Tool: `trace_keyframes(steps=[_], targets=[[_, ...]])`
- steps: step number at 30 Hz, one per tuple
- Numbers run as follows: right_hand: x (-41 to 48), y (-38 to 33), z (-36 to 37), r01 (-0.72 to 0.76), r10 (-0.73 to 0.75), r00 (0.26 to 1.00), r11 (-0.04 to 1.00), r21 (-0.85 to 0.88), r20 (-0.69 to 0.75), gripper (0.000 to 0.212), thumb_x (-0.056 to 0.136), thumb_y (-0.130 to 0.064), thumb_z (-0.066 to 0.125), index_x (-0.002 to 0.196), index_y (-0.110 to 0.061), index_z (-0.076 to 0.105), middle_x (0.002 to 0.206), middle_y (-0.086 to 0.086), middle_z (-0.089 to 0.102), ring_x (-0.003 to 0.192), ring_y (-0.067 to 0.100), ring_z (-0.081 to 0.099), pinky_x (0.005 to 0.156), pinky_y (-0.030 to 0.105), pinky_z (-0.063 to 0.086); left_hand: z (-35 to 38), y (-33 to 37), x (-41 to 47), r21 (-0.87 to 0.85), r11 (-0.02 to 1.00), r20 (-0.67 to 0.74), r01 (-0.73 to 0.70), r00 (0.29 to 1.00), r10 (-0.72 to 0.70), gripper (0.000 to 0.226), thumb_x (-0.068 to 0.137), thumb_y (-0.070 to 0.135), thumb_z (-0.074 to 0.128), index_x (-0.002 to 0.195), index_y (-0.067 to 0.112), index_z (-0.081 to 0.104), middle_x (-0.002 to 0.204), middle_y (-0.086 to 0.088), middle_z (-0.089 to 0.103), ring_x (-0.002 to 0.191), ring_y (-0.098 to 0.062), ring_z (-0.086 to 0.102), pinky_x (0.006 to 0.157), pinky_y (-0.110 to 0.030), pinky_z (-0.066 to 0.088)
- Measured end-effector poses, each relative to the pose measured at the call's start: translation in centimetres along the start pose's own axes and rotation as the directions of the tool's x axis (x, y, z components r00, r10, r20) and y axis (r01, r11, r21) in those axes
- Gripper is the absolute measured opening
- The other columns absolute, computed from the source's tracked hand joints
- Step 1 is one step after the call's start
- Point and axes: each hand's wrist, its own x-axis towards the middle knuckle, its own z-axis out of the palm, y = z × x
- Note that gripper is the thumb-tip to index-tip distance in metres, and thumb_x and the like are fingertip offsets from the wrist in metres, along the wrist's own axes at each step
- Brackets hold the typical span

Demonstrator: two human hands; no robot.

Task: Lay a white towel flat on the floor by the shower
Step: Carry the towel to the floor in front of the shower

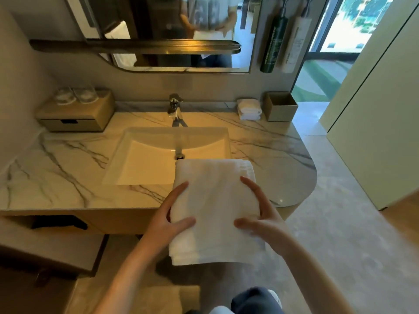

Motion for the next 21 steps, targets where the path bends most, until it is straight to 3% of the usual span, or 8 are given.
trace_keyframes(steps=[8, 13, 21], targets=[[7.8, 0.2, -10.5, -0.028, 0.037, 0.953, 0.999, -0.034, 0.299, 0.092, 0.067, -0.006, 0.075, 0.139, -0.049, 0.039, 0.133, -0.011, 0.041, 0.111, 0.029, 0.053, 0.078, 0.046, 0.059, 9.6, 0.0, 4.0, -0.024, 0.999, -0.280, 0.048, 0.959, -0.053, 0.077, 0.079, 0.010, 0.076, 0.132, 0.056, 0.044, 0.122, 0.045, 0.044, 0.106, 0.018, 0.048, 0.073, -0.009, 0.050], [10.5, -0.6, -16.5, -0.020, 0.065, 0.858, 0.995, -0.093, 0.510, 0.091, 0.066, -0.006, 0.074, 0.139, -0.049, 0.040, 0.133, -0.007, 0.044, 0.104, 0.025, 0.059, 0.078, 0.052, 0.059, 17.9, 1.3, 3.2, -0.148, 0.985, -0.479, 0.093, 0.865, -0.153, 0.076, 0.081, 0.008, 0.074, 0.130, 0.058, 0.046, 0.114, 0.045, 0.050, 0.100, 0.013, 0.056, 0.069, -0.014, 0.053], [9.6, -0.7, -20.3, -0.015, 0.065, 0.657, 0.997, -0.073, 0.751, 0.093, 0.072, 0.010, 0.073, 0.139, -0.046, 0.042, 0.118, -0.013, 0.062, 0.099, 0.016, 0.066, 0.074, 0.038, 0.059, 27.4, 4.1, -2.4, -0.209, 0.973, -0.710, 0.097, 0.669, -0.219, 0.075, 0.079, 0.010, 0.077, 0.131, 0.056, 0.046, 0.112, 0.046, 0.051, 0.098, 0.014, 0.057, 0.068, -0.011, 0.052]])
